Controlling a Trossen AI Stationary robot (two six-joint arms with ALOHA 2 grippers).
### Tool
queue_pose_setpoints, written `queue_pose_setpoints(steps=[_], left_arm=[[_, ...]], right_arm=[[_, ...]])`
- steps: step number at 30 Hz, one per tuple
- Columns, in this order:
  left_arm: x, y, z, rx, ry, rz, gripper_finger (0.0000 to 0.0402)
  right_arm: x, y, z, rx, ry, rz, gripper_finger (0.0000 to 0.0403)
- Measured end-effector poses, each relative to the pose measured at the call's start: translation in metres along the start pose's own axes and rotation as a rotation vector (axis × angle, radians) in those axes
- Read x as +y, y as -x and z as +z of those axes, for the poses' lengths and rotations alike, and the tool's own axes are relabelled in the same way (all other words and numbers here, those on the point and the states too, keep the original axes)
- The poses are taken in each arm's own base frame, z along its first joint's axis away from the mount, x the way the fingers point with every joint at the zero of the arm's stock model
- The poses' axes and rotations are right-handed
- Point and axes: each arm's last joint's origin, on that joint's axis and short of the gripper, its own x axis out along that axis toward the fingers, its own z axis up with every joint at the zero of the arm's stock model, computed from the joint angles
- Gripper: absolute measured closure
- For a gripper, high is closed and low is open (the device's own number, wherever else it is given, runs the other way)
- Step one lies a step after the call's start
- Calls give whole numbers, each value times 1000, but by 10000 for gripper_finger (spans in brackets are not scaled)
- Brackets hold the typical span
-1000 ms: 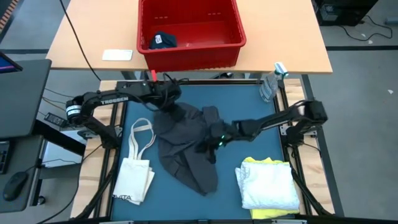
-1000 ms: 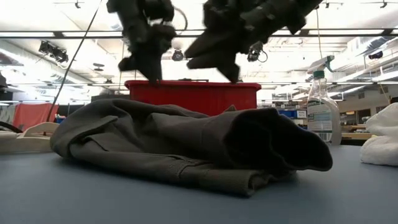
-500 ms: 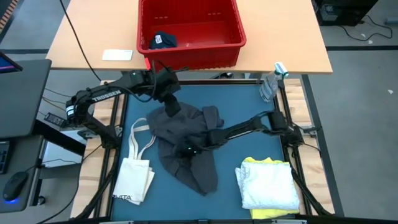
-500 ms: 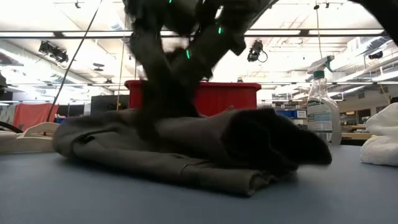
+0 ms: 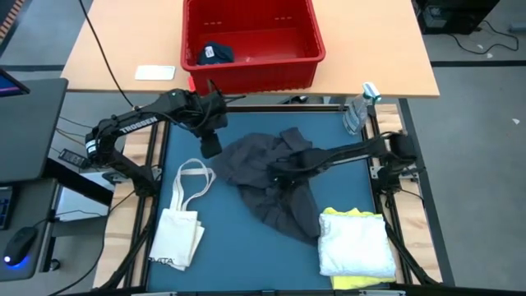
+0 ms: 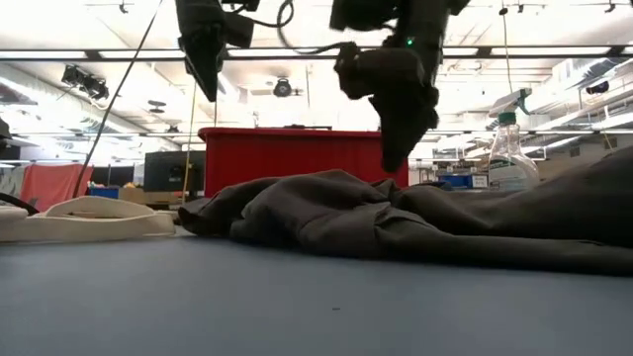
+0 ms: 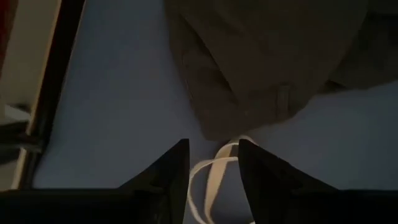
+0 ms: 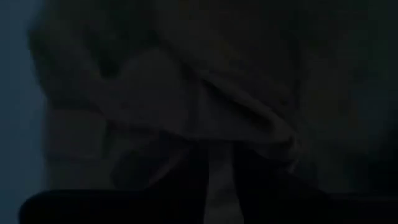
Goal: Fold laundry
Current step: Fold the gray boxer
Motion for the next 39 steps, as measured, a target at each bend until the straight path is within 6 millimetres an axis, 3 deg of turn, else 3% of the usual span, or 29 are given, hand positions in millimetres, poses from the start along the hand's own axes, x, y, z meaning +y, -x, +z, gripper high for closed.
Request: queue_pose_setpoints(steps=[5, 9, 14, 21, 25, 27, 29, 32, 33, 35, 39], left_arm=[[-1, 0, 0, 3, -111, -2, 260], [-2, 0, 2, -13, -198, -7, 260], [-1, 0, 5, -50, -252, 0, 260], [-1, 0, 3, -30, -252, -3, 260], [-1, 0, 3, -24, -252, -4, 260], [-1, 0, 3, -24, -250, -1, 260], [-1, 0, 3, -23, -236, 5, 260], [0, 0, 3, -22, -205, 10, 260], [0, 0, 3, -22, -199, 10, 260], [-1, 0, 1, -4, -192, 7, 260], [-1, 0, -7, 78, -196, -8, 260]], right_arm=[[30, 22, 1, -394, -74, 270, 286], [62, -4, 2, -597, 82, 226, 247], [89, -39, 9, -622, 223, 115, 183], [97, -86, 11, -465, 253, -21, 105], [90, -108, 6, -318, 162, -108, 117], [85, -108, 7, -264, 89, -112, 157], [79, -108, 9, -197, 44, -91, 223], [71, -93, 10, -116, 68, -34, 354], [69, -83, 11, -106, 101, -10, 372], [69, -52, 14, -134, 152, 70, 374], [54, 41, 16, -210, 252, 298, 374]])
